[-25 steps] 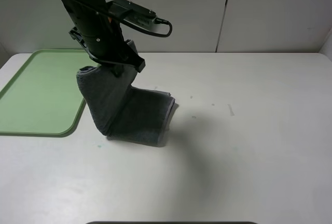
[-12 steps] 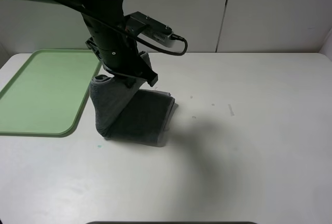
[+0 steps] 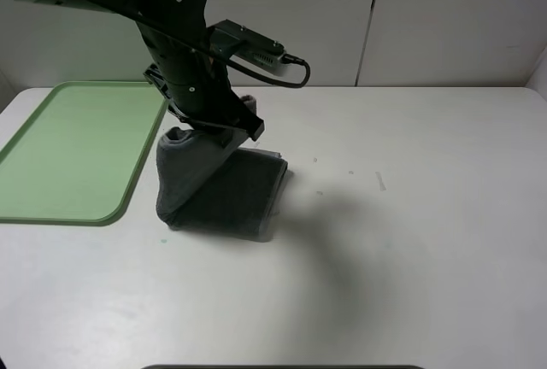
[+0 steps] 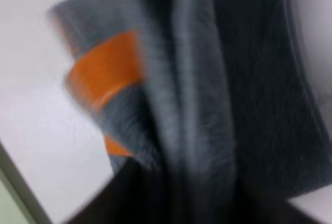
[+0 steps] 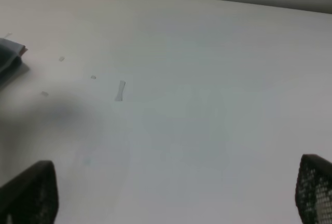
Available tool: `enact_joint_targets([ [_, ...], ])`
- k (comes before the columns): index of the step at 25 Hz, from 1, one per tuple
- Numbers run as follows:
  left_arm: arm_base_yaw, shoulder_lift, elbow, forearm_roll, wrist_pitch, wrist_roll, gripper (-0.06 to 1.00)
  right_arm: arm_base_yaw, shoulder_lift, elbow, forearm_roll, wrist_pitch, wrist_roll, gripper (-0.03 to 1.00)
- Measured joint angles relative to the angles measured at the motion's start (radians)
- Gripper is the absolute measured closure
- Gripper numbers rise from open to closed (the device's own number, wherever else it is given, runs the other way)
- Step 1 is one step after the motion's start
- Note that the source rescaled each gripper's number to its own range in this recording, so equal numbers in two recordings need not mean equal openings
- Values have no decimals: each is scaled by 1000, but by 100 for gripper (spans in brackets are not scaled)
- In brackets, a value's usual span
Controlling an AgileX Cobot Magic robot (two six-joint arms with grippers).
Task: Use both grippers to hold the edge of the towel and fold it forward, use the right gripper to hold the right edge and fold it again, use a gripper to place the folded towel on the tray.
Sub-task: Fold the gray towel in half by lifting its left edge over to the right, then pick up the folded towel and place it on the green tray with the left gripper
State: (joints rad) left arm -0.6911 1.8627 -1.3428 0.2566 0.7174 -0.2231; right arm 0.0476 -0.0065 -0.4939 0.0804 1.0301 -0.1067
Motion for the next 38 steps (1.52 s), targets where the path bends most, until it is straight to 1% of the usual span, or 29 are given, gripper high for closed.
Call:
enact_joint_targets([
  [3, -5, 0, 0, -1, -23, 16, 13, 0, 0, 0, 0, 0, 0, -3],
  [4, -8, 0, 0, -1, -26, 16, 7, 0, 0, 0, 0, 0, 0, -3],
  [5, -9, 0, 0, -2, -27, 16, 3, 0, 0, 0, 0, 0, 0, -3],
  [7, -10, 0, 0, -3, -31, 16, -3, 0, 0, 0, 0, 0, 0, -3],
  [11, -10, 0, 0, -3, -45, 16, -5, 0, 0, 0, 0, 0, 0, -3],
  [20, -10, 0, 0, -3, -53, 13, -5, 0, 0, 0, 0, 0, 0, -3],
  [27, -7, 0, 0, -4, -53, -47, -6, 0, 0, 0, 0, 0, 0, -3],
  [38, 45, 47, 4, -25, -51, -64, -6, 0, 0, 0, 0, 0, 0, -3],
])
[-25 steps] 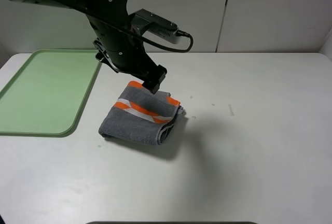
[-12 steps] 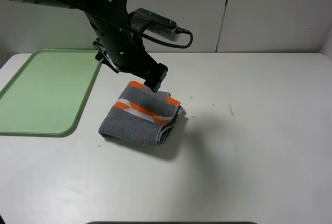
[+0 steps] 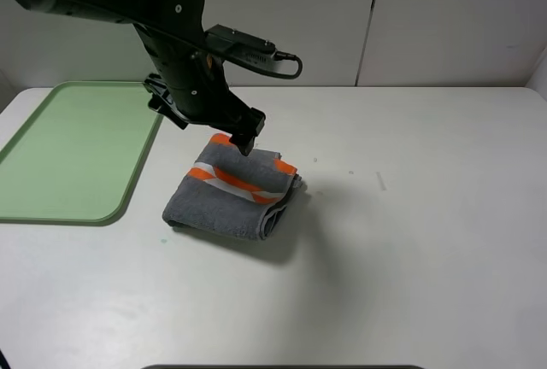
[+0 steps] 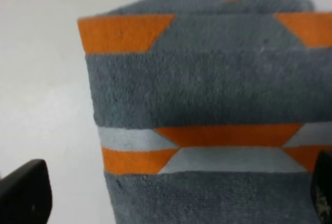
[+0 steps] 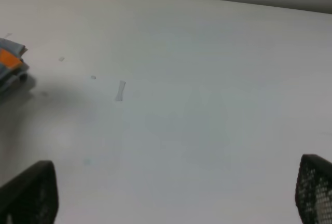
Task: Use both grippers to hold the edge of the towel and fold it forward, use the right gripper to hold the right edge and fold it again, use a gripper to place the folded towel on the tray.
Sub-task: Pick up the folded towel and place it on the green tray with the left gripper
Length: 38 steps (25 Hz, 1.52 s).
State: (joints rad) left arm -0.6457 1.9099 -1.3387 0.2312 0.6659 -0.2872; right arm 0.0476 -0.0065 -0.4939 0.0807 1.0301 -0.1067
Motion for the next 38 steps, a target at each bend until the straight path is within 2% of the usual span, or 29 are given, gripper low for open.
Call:
enact_joint_targets([
  [10, 64, 12, 60, -7, -48, -5, -6, 0, 0, 0, 1, 0, 0, -3],
  [20, 105, 15, 179, -34, -226, -8, -6, 0, 0, 0, 1, 0, 0, -3],
  [38, 121, 165, 186, -91, -342, 25, -6, 0, 0, 0, 4, 0, 0, -3],
])
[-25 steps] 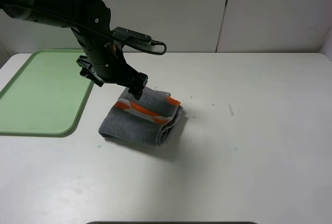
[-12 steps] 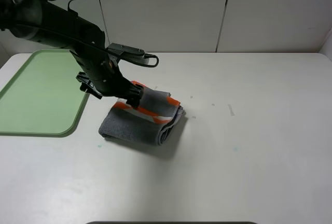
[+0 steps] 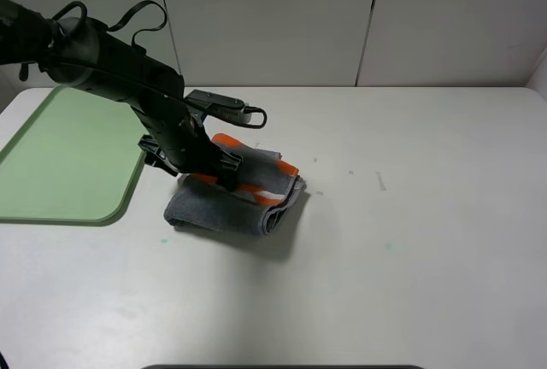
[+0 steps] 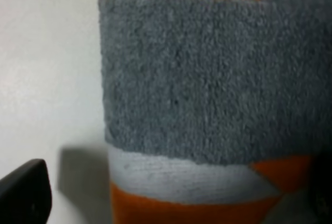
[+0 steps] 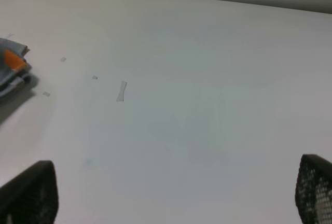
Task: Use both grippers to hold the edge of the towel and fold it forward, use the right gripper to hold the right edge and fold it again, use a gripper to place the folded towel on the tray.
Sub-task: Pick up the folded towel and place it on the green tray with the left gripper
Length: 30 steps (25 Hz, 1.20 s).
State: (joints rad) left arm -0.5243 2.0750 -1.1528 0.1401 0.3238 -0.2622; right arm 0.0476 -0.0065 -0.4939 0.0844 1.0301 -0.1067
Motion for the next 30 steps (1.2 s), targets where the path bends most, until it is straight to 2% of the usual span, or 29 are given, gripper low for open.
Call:
enact_joint_targets([
  [8, 0, 4, 0, -21, -25, 37, -5, 0, 0, 0, 0, 0, 0, -3],
  [12, 0, 6, 0, -28, -33, 41, 2, 0, 0, 0, 0, 0, 0, -3],
  [15, -1, 6, 0, -34, -41, 42, 15, 0, 0, 0, 0, 0, 0, -3],
  [26, -1, 6, -1, -48, -56, 44, 76, 0, 0, 0, 0, 0, 0, -3],
  [30, -1, 6, -1, -50, -56, 44, 77, 0, 0, 0, 0, 0, 0, -3],
])
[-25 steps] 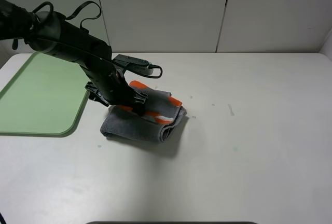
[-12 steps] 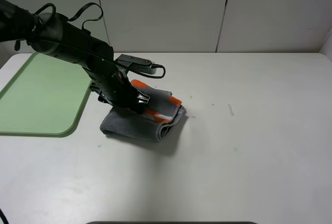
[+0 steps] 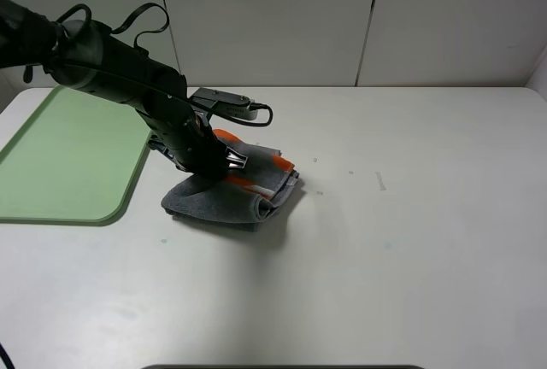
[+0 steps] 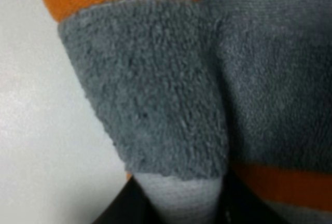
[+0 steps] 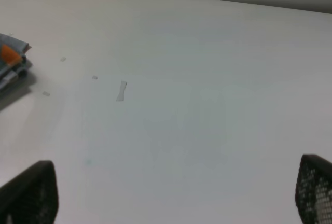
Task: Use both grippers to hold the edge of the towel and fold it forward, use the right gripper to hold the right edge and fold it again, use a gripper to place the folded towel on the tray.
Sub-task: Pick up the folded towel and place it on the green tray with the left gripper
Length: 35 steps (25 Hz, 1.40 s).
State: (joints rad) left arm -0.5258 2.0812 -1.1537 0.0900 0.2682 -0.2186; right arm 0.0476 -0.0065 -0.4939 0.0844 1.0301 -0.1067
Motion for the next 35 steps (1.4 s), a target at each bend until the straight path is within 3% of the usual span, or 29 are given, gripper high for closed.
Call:
enact_joint_targets([
  [9, 0, -9, 0, 0, 18, 0, 77, 0, 0, 0, 0, 0, 0, -3],
  [18, 26, -68, -2, 26, 144, 1, 78, 0, 0, 0, 0, 0, 0, -3],
  [35, 206, -151, -116, 142, 382, 45, 78, 0, 0, 0, 1, 0, 0, -3],
])
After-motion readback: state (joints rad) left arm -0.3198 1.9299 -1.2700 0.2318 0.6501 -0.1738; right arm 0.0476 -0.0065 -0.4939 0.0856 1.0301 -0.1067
